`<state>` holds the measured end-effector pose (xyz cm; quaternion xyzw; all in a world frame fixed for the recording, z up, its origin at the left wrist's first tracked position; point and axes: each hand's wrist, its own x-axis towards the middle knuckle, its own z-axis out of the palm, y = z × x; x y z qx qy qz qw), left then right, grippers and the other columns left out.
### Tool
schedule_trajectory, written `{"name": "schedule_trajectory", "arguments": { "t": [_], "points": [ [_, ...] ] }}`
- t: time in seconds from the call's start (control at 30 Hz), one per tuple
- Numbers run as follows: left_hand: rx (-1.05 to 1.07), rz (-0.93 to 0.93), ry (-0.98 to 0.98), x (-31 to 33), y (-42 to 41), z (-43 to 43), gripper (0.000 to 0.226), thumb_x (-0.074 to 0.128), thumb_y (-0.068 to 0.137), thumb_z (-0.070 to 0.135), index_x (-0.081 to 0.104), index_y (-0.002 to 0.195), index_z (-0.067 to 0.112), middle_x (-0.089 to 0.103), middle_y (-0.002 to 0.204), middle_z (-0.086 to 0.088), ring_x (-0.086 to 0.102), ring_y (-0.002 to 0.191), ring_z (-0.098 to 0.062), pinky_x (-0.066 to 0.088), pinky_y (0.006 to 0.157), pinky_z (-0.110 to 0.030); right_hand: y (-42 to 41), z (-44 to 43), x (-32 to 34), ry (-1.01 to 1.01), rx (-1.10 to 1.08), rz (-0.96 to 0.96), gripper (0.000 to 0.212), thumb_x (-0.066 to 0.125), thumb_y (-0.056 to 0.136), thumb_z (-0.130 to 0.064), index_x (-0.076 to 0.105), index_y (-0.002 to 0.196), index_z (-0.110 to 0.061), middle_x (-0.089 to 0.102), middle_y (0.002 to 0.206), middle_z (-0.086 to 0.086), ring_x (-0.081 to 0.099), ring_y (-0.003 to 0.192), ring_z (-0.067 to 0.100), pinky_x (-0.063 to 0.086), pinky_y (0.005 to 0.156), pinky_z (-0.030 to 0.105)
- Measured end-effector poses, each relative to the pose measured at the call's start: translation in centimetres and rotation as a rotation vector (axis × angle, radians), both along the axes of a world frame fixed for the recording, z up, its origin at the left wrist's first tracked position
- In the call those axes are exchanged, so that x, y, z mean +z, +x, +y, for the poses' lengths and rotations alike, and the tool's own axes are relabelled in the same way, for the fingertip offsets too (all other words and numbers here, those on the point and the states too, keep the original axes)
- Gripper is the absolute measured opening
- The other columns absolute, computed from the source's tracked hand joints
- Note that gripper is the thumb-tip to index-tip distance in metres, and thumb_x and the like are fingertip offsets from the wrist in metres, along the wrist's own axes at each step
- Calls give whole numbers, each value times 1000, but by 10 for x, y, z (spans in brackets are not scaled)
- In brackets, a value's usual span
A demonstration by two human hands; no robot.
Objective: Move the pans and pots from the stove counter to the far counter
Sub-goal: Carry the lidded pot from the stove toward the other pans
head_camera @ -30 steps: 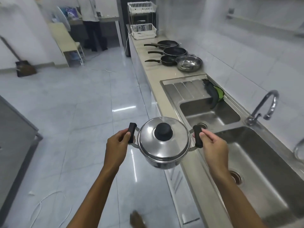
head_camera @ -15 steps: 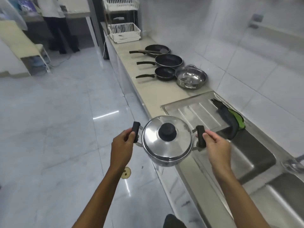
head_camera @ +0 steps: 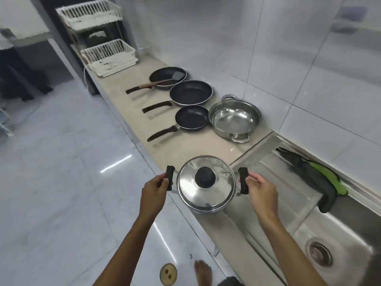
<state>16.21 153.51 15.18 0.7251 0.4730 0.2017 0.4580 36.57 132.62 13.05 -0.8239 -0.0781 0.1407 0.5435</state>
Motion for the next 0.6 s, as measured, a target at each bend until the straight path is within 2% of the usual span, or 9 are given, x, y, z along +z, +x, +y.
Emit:
{"name": "schedule_trajectory", "arguments": {
  "t": [0.07,0.17,0.2,0.3,0.37,0.47,0.6],
  "points": [
    [-32,29,0,-2,27,34,27,53,101,21,72,121,19,77,93,4,73,87,-10,53,76,-23,11,25,-3,-5,-26,17,29,61,92,-23,74,118,-23,77,94,-5,61,73,-14,44,63,10],
    [-98,50,0,-7,66,79,29,52,101,19,71,123,15,77,98,-4,73,90,-18,50,77,-25,29,55,-10,-1,-83,41,26,63,92,-18,73,116,-20,74,87,-10,62,69,-19,42,54,1],
    [-128,63,-7,-10,78,95,29,52,101,18,71,124,13,77,100,-7,73,91,-21,50,79,-27,35,65,-13,-13,-104,52,26,63,92,-18,73,116,-19,75,90,-8,63,72,-17,43,57,2],
    [-186,69,-29,-17,106,131,28,52,100,15,72,120,11,77,98,-7,73,91,-22,51,83,-31,43,87,-20,-39,-141,60,27,64,93,-19,73,119,-19,78,104,1,71,90,10,53,77,21],
    [-255,69,-31,-25,129,159,26,52,100,12,73,116,9,76,94,-7,73,90,-22,51,82,-31,54,107,-28,-48,-206,55,26,64,94,-18,73,118,-18,78,105,4,71,90,17,51,76,24],
    [-337,49,-30,-36,153,190,23,53,99,9,74,106,9,75,87,-6,72,86,-23,52,80,-35,57,128,-35,-78,-264,57,24,64,94,-17,73,117,-18,79,101,4,69,83,14,47,68,15],
    [-453,66,-44,-48,185,240,24,55,99,11,73,114,11,76,93,-7,72,90,-26,55,91,-44,53,163,-41,-75,-408,82,24,64,94,-15,72,117,-17,79,102,4,69,84,10,40,61,4]
  ]
}}
